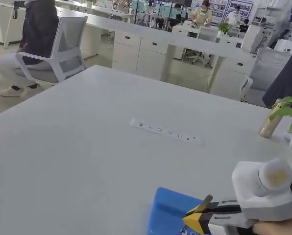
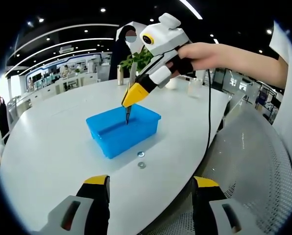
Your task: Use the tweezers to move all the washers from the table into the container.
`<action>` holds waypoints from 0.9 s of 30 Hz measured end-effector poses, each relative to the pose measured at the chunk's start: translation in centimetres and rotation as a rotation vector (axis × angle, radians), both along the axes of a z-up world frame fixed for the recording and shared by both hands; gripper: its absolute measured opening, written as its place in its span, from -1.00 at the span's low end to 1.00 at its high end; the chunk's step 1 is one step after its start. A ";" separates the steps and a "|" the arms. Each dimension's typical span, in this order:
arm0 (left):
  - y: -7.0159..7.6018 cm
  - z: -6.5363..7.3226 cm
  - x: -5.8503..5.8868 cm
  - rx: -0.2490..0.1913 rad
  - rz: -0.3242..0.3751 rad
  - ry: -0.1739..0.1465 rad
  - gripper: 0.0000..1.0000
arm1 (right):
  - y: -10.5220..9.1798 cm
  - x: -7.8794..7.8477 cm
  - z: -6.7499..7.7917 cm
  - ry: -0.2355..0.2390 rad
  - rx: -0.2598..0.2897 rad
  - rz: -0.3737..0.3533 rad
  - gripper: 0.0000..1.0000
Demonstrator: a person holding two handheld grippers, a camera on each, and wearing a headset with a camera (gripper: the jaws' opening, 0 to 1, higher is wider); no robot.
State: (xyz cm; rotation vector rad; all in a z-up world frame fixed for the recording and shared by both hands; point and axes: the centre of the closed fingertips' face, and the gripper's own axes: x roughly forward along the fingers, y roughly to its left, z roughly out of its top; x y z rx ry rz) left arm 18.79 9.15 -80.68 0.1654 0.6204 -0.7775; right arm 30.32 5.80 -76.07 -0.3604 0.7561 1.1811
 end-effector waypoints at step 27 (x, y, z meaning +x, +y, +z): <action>-0.1 -0.2 -0.2 0.008 -0.015 0.008 0.32 | 0.7 -4.0 -4.4 0.090 -0.069 0.103 -0.91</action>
